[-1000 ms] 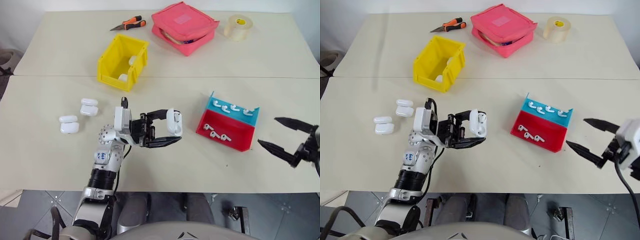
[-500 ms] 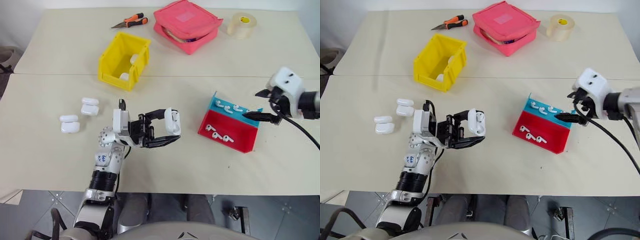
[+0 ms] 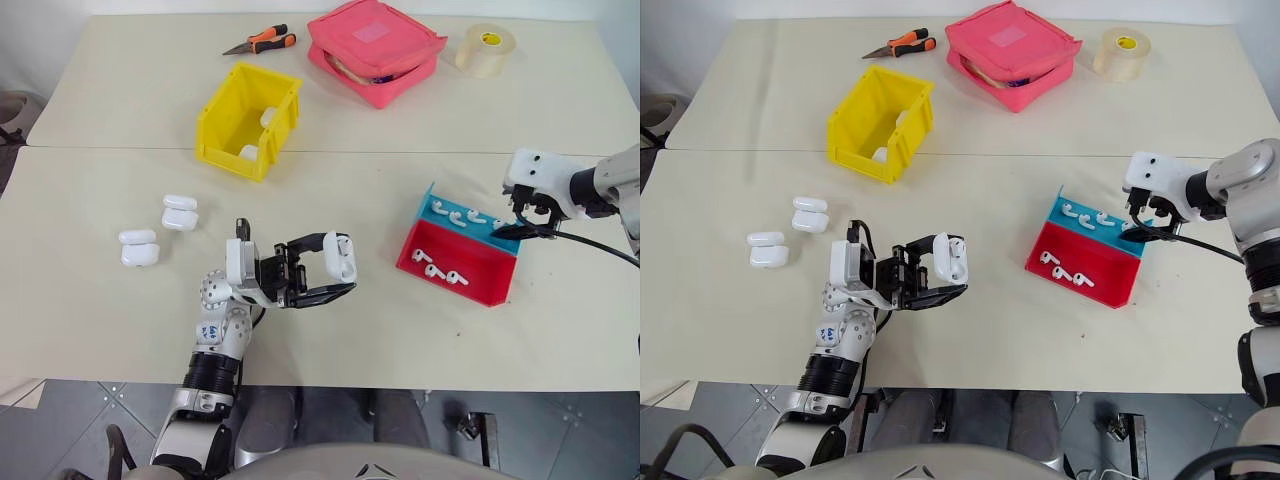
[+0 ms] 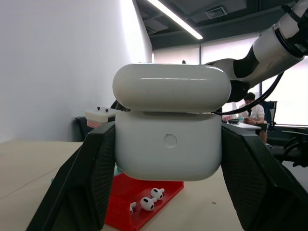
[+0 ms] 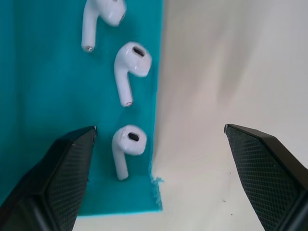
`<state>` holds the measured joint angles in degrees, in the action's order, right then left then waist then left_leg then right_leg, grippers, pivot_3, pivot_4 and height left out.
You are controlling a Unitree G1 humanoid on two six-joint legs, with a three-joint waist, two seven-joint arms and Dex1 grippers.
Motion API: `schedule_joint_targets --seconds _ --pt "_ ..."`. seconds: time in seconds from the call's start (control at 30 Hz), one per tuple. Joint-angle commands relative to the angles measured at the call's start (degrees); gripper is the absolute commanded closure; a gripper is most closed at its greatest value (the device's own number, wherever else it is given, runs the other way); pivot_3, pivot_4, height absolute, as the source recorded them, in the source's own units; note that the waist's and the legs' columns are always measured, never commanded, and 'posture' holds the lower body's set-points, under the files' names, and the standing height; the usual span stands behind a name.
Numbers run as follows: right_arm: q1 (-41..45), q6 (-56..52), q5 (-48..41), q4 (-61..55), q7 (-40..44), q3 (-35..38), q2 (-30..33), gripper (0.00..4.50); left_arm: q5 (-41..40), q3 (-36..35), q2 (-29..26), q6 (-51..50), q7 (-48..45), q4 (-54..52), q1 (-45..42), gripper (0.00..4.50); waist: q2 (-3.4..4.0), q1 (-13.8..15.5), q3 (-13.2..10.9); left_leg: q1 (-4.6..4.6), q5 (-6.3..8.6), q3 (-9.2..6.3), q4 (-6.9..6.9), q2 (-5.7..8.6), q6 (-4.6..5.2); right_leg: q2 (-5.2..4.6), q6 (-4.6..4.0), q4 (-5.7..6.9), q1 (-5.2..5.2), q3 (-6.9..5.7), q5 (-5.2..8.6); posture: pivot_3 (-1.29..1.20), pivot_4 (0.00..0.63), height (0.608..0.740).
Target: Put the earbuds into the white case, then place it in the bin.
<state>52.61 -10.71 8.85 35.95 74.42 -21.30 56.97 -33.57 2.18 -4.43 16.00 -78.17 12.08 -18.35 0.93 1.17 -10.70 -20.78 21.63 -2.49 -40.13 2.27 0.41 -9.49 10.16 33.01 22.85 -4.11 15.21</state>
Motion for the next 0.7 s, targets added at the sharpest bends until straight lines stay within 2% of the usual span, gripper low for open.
schedule_joint_targets --seconds 0.03,0.2,0.7 --pt "1.1 2.1 2.7 2.7 2.2 -0.6 -0.2 0.63 -0.6 0.1 0.3 0.9 -0.8 -0.2 0.7 1.69 0.0 0.0 0.0 0.0 0.0 0.0 0.0 0.0 0.0 0.0 0.0 0.0 0.0 0.0 0.0 0.0 0.15 0.74" --pt "2.6 3.4 4.4 5.5 3.7 -0.5 -1.4 2.34 -0.7 0.5 0.3 0.6 -1.7 -0.4 0.6 1.69 0.0 0.0 0.0 0.0 0.0 0.0 -0.05 0.0 0.0 0.0 0.01 0.02 -0.02 0.0 -0.01 0.0 0.15 0.74" --pt "5.9 2.9 10.7 9.9 8.0 -3.0 -3.2 2.34 -0.4 0.5 0.5 0.5 -1.0 -1.3 0.2 1.69 -0.01 0.1 0.0 0.0 -0.01 -0.04 -0.1 0.0 -0.01 0.0 0.02 0.07 -0.03 0.0 -0.01 0.0 0.15 0.74"
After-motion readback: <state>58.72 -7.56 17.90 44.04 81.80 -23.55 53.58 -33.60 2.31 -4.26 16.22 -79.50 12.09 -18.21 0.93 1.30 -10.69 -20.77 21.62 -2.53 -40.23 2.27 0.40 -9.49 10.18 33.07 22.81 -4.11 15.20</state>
